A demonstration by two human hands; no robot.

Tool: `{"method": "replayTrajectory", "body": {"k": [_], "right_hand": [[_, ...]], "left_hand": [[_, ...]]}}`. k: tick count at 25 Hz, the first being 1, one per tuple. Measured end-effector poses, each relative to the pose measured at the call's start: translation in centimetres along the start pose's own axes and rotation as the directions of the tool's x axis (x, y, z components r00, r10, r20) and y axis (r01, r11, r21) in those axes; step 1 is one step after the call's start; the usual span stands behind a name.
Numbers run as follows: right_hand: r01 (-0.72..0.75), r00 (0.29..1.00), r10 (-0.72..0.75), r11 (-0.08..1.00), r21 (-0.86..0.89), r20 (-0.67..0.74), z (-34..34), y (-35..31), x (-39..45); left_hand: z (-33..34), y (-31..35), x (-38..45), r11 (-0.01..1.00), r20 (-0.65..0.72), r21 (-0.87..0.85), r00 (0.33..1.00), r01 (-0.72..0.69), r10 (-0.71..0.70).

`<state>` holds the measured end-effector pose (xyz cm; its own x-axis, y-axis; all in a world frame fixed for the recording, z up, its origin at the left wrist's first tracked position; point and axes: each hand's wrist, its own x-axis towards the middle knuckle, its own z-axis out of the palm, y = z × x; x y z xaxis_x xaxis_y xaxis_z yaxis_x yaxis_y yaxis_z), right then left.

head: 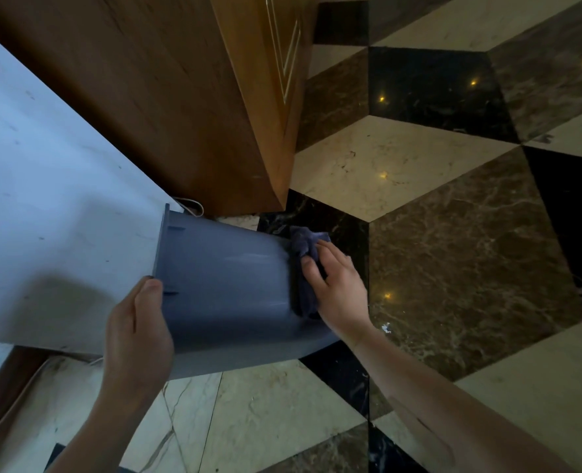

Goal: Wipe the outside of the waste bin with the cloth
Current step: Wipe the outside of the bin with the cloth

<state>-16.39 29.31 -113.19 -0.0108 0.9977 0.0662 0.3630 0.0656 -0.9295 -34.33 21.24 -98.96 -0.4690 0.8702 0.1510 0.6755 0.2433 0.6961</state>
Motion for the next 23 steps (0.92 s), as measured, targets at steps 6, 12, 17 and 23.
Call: {"method": "replayTrajectory", "body": {"k": [6,12,17,23], "right_hand": [[-0.286,0.956,0.293,0.929,0.233,0.003,-1.7,3.6,0.5],[-0.281,0.949,0.307,0.929,0.239,-0.076,-1.6,1.4,-0.2],[-0.084,0.994,0.099,0.956,0.28,-0.041,-0.1,-4.8,-0.9],[0.159,0.984,-0.173,0.953,0.258,0.033,1.1,-9.6,-2.7]], "left_hand": [[0.5,1.6,-0.1,0.998,0.086,-0.012,0.994,-0.069,0.07],[1.4,1.5,-0.2,0.991,0.104,0.023,0.986,-0.133,0.13],[2.5,2.2,-0.4,0.981,0.115,0.054,0.977,-0.189,0.182],[2.4,2.5,-0.5,0.969,0.101,0.069,0.968,-0.238,0.231]]}}
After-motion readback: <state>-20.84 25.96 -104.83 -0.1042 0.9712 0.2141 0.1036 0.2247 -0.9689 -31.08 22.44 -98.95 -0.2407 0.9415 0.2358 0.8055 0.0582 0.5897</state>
